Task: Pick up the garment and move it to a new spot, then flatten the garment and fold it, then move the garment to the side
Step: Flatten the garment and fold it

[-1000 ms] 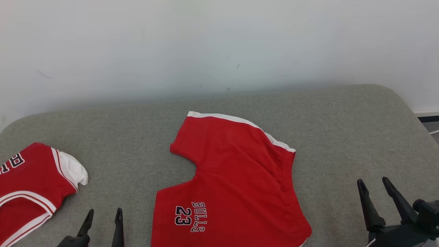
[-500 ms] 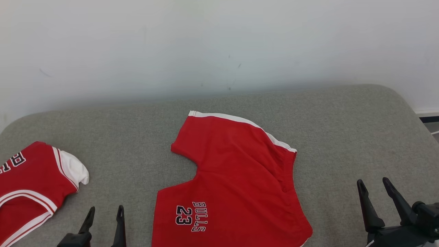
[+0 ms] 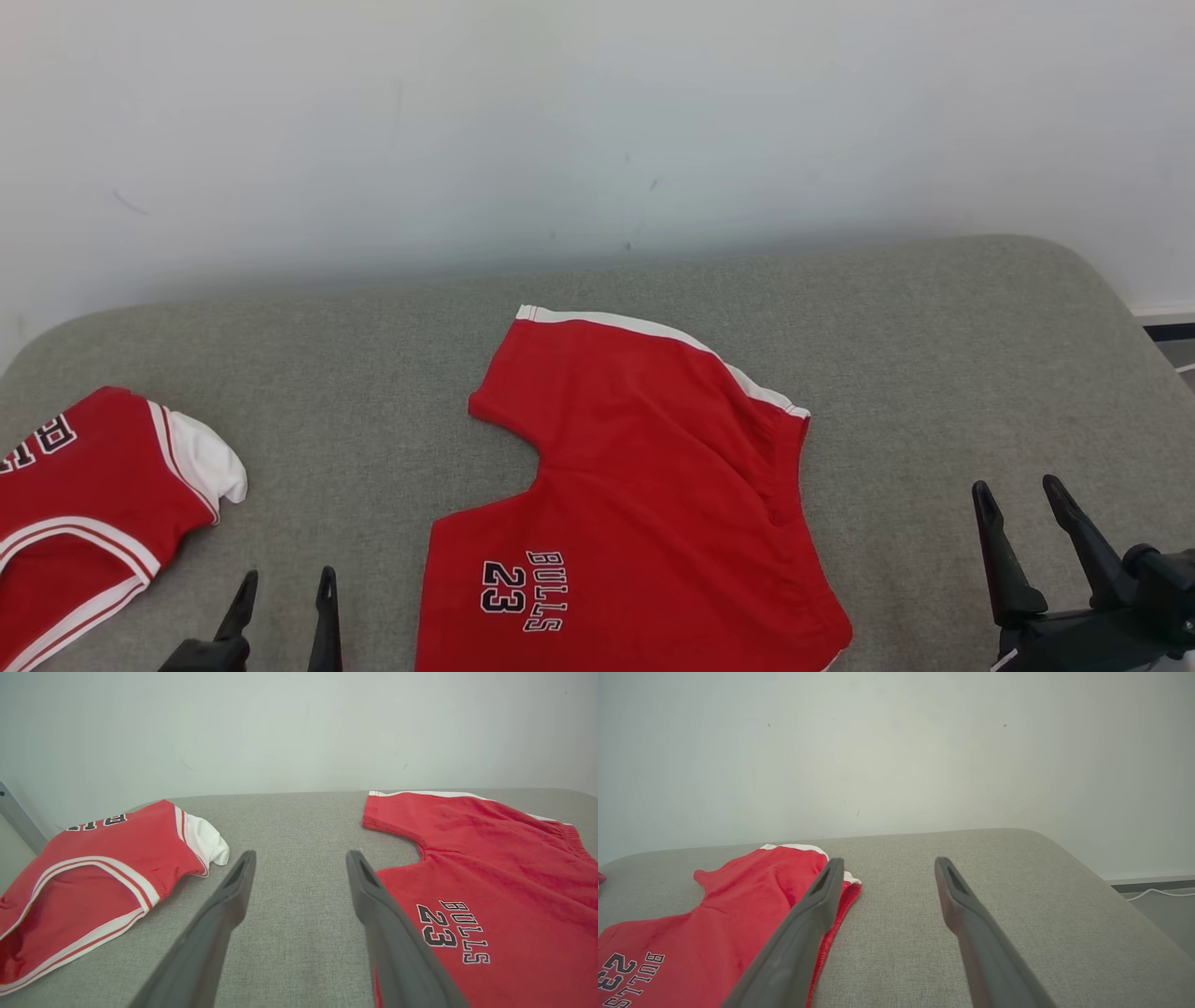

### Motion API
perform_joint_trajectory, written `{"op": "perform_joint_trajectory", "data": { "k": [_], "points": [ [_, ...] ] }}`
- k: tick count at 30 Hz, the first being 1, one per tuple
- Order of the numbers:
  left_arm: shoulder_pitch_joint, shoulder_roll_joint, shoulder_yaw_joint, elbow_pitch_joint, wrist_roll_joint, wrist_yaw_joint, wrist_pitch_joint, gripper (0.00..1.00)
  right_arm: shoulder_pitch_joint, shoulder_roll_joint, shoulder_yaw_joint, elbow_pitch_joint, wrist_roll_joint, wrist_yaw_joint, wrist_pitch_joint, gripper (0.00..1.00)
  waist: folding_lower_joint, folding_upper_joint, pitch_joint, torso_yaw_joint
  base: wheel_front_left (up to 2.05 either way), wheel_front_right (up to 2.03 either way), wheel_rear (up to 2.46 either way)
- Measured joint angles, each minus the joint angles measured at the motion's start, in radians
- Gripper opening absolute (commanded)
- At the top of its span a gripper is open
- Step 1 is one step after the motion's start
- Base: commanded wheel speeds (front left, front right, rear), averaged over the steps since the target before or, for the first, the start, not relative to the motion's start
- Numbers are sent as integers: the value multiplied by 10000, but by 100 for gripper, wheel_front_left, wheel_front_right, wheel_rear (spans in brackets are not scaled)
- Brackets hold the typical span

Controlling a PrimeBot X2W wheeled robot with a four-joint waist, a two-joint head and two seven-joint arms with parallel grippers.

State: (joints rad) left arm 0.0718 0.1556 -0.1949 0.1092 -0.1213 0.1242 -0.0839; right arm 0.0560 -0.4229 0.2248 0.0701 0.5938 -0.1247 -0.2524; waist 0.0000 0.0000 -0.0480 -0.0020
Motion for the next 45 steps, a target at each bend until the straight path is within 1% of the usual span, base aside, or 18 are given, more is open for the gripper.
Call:
{"op": "perform_joint_trajectory", "data": {
  "k": [10, 27, 32, 37, 39, 40, 42, 43, 45],
  "points": [
    [66, -44, 71, -107, 240, 0, 128, 100, 12, 77, -65, -59, -98, 0, 44, 100, 0, 0, -39, 27, 0, 0, 0],
    [67, -61, 82, -234, 255, -4, 314, 100, 193, 117, -109, -119, -242, 0, 205, 100, 0, 0, -52, 59, 0, 0, 0],
    [62, -144, -119, -209, 236, -138, 499, 100, 221, 130, 48, -98, -240, 0, 485, 100, 0, 0, -105, 164, 0, 0, 0],
    [61, -117, -238, -52, -343, -727, 938, 100, 213, 128, 364, -82, -217, 86, 1043, 100, 0, 0, -131, 201, 0, 0, 0],
    [62, -98, -385, 40, -382, -895, 1133, 100, 214, 128, 464, -58, -105, 159, 1300, 100, 0, 0, -130, 218, 0, 0, 0],
    [63, -86, -462, 98, -464, -1097, 1289, 100, 213, 125, 499, -29, -2, 196, 1442, 100, 0, 1, -130, 228, 0, 0, 0],
    [64, -113, -516, 188, -784, -1310, 1486, 100, 214, 115, 623, 65, 113, 288, 1758, 100, 0, 0, -127, 249, 0, 0, 0],
    [64, -90, -583, 316, -918, -1503, 1697, 100, 214, 115, 696, 115, 157, 299, 1931, 100, 0, 0, -125, 260, 0, 0, 0],
    [117, -67, -780, 562, -1120, -1848, 2057, 100, 216, 105, 888, 232, 270, 439, 2330, 100, 0, 0, -119, 279, 0, 0, 0]
  ]
}}
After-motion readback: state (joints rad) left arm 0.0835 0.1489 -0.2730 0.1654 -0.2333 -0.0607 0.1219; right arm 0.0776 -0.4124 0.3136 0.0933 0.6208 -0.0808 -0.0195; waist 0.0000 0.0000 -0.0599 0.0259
